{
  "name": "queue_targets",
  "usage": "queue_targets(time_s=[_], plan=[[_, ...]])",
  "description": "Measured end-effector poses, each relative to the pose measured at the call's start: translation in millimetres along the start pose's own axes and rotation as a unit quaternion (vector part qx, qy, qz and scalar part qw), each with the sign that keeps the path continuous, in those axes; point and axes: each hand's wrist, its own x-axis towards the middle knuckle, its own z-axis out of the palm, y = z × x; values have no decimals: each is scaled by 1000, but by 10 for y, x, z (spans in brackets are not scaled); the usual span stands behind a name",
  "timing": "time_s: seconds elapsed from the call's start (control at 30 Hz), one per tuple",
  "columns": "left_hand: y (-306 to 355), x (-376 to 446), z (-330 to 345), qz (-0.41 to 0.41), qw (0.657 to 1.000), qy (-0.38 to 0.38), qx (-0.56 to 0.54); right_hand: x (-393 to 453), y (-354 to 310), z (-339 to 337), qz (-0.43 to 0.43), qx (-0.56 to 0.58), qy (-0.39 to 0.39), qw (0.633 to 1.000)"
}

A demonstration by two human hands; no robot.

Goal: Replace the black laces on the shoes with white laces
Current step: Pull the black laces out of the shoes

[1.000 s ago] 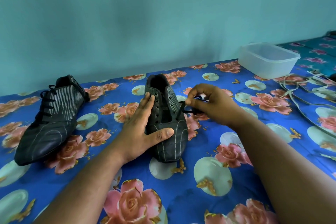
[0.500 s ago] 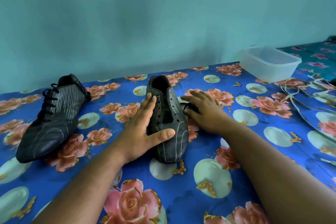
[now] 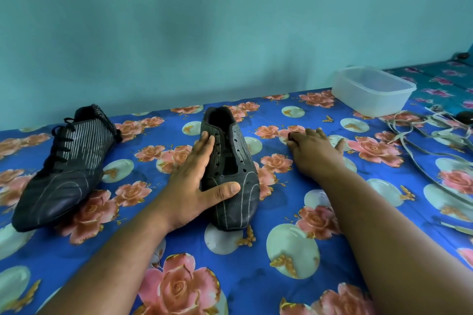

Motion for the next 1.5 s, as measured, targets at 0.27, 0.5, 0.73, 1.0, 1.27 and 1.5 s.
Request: queue_targets(time_s=[0.27, 0.5, 0.73, 1.0, 1.27, 1.5], plan=[[33, -6, -12, -3, 1000, -2, 6, -177, -452, 143, -192, 34, -39, 980], [13, 6, -11, 3, 1000, -3, 8, -27, -192, 50, -101, -3, -78, 992], [-32, 3, 22, 7, 1000, 14, -14, -115, -290, 35, -119, 87, -47, 988], [177, -123, -2, -38, 998, 45, -26, -301, -512, 4, -188, 155, -52, 968], [325, -572, 99, -53, 998, 29, -1, -367, -527, -19, -192, 172, -51, 965], [371, -741, 186, -54, 992, 110, -2, -403, -523, -15, -196, 185, -41, 962]])
